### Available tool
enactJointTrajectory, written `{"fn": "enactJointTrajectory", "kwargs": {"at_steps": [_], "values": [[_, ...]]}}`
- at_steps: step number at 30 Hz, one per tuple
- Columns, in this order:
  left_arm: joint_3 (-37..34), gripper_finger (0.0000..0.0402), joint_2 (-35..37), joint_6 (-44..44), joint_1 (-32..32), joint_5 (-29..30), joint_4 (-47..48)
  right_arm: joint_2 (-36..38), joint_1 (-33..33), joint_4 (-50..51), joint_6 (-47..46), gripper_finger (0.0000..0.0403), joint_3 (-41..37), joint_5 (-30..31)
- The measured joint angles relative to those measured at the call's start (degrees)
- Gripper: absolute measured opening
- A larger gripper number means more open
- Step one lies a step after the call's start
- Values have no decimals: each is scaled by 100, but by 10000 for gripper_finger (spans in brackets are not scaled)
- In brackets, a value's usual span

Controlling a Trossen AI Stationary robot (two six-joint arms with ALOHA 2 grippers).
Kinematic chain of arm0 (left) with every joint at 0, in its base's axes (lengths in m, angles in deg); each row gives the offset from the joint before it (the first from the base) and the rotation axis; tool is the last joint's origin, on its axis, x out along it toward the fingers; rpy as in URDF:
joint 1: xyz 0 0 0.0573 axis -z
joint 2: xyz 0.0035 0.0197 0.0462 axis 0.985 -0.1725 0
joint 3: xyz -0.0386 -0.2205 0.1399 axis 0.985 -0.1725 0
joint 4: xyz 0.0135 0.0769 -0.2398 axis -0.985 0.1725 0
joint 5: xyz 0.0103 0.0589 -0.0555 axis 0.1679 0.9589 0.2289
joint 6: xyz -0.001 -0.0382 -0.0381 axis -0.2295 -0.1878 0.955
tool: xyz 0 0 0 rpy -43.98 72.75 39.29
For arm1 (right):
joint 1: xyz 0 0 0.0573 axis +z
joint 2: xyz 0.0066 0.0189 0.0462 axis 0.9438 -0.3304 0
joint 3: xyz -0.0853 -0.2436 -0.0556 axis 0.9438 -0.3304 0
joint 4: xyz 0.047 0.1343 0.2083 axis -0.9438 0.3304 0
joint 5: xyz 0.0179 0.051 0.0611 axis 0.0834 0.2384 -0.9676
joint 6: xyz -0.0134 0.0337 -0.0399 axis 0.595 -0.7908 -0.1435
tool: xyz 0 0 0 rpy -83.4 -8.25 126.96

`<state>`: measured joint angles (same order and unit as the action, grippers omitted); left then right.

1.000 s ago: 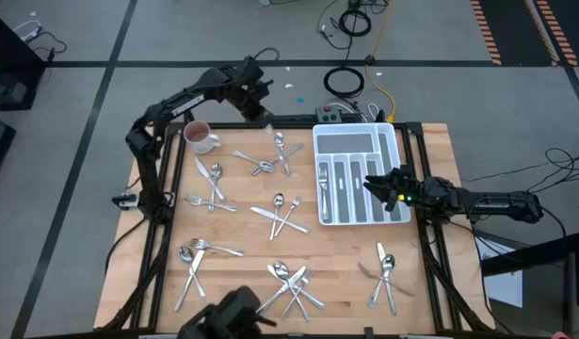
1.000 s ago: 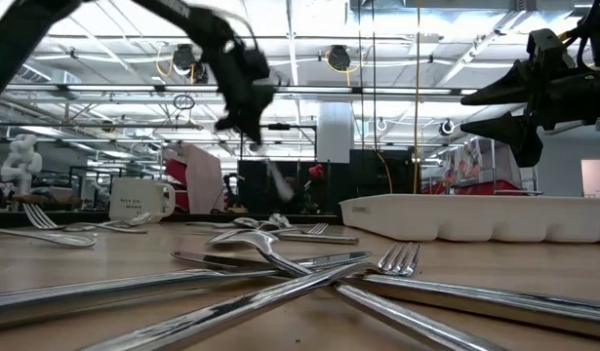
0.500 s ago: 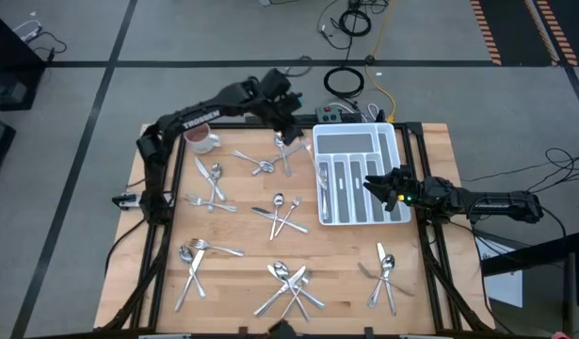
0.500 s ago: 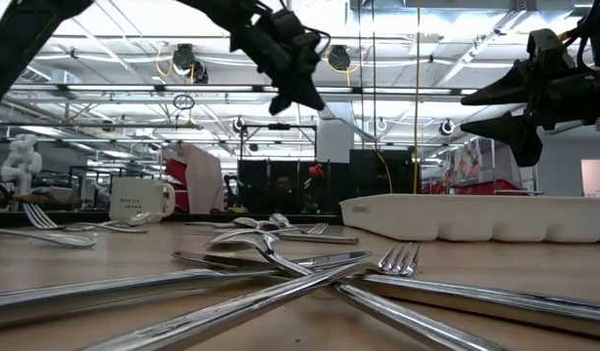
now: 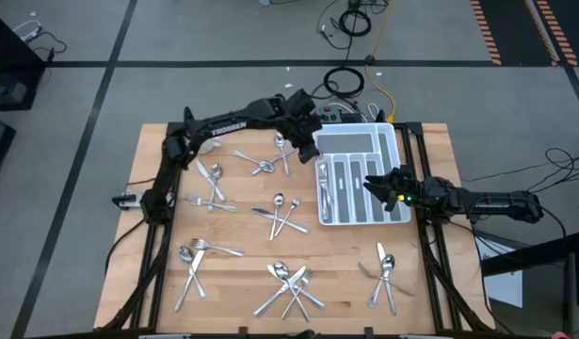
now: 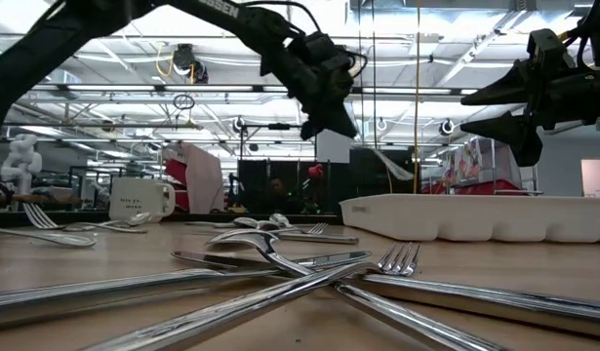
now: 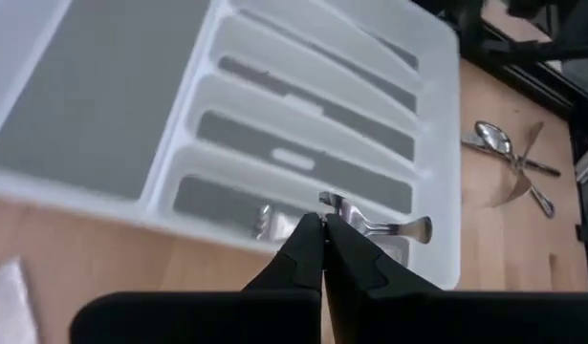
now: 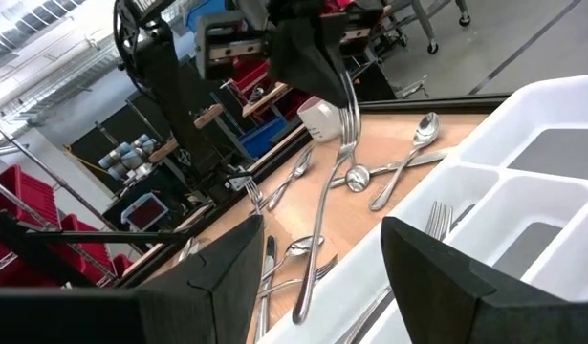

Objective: Sort silverware
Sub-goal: Put the silver fork into the silverware tray

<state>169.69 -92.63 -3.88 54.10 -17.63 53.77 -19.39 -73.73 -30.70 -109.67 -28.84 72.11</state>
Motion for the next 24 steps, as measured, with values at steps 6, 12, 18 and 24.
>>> {"fn": "enactJointTrajectory", "kwargs": {"at_steps": [6, 12, 18, 24], "values": [[888, 1, -658, -522, 28, 10, 867, 0, 0, 1, -7, 203, 0, -2], [1177, 1, -941, -712, 45, 3, 992, 0, 0, 0, 0, 203, 0, -2], [1185, 1, -942, -878, 39, 0, 960, 0, 0, 1, 33, 203, 0, -2], [1185, 0, -1024, -997, 70, -140, 942, 0, 0, 1, 33, 203, 0, -1]]}}
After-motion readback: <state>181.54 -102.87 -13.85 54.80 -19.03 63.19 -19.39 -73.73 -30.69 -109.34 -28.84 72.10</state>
